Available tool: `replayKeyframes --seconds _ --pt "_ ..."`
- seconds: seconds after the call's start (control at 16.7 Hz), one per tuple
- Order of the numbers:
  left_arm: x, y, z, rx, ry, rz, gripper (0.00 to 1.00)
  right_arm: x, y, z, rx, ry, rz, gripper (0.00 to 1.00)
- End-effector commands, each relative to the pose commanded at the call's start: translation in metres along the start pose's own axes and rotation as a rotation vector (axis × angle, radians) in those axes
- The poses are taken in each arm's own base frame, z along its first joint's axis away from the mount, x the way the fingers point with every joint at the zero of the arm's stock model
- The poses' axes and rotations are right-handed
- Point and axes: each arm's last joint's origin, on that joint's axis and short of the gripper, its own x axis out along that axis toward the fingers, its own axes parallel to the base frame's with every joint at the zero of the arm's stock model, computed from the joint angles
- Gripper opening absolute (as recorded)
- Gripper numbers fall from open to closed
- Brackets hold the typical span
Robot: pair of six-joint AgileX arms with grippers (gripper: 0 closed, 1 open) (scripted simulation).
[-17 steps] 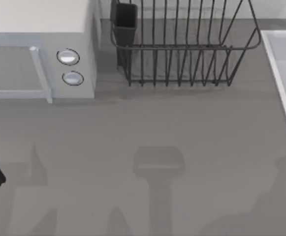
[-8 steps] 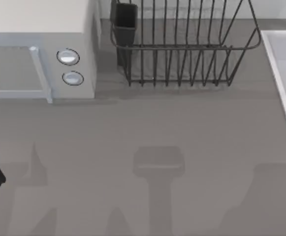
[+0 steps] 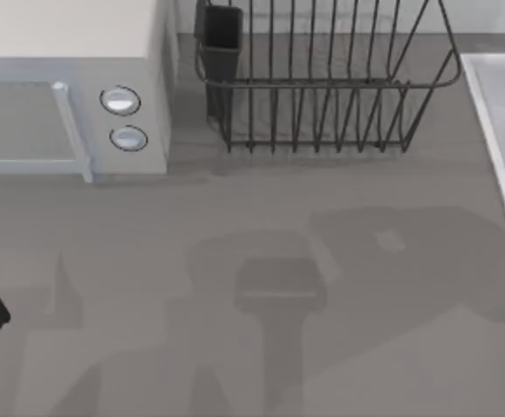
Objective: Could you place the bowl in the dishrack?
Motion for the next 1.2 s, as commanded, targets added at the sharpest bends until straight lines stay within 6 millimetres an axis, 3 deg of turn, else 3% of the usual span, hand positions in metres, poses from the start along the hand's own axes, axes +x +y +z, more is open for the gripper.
replayKeyframes --seconds 0.18,0.3,0.48,0.6,0.72,0.9,1.2 --pt "0.000 0.000 0.000 0.000 0.000 0.000 1.00 -0.028 0.084 0.047 -0.079 -0.263 -0.140 0.00" --pt "0.000 0.000 0.000 0.000 0.000 0.000 1.00 -0.062 0.151 0.062 -0.085 -0.487 -0.179 0.00" --pt "0.000 0.000 0.000 0.000 0.000 0.000 1.00 -0.124 0.239 0.049 0.006 -0.826 -0.136 0.00" --pt "0.000 0.000 0.000 0.000 0.000 0.000 1.00 -0.163 0.277 0.026 0.119 -1.003 -0.062 0.00" --pt "0.000 0.000 0.000 0.000 0.000 0.000 1.00 -0.193 0.299 0.001 0.235 -1.119 0.018 0.00" --pt "0.000 0.000 0.000 0.000 0.000 0.000 1.00 -0.219 0.311 -0.026 0.363 -1.201 0.105 0.00" --pt "0.000 0.000 0.000 0.000 0.000 0.000 1.00 -0.224 0.312 -0.032 0.392 -1.214 0.124 0.00"
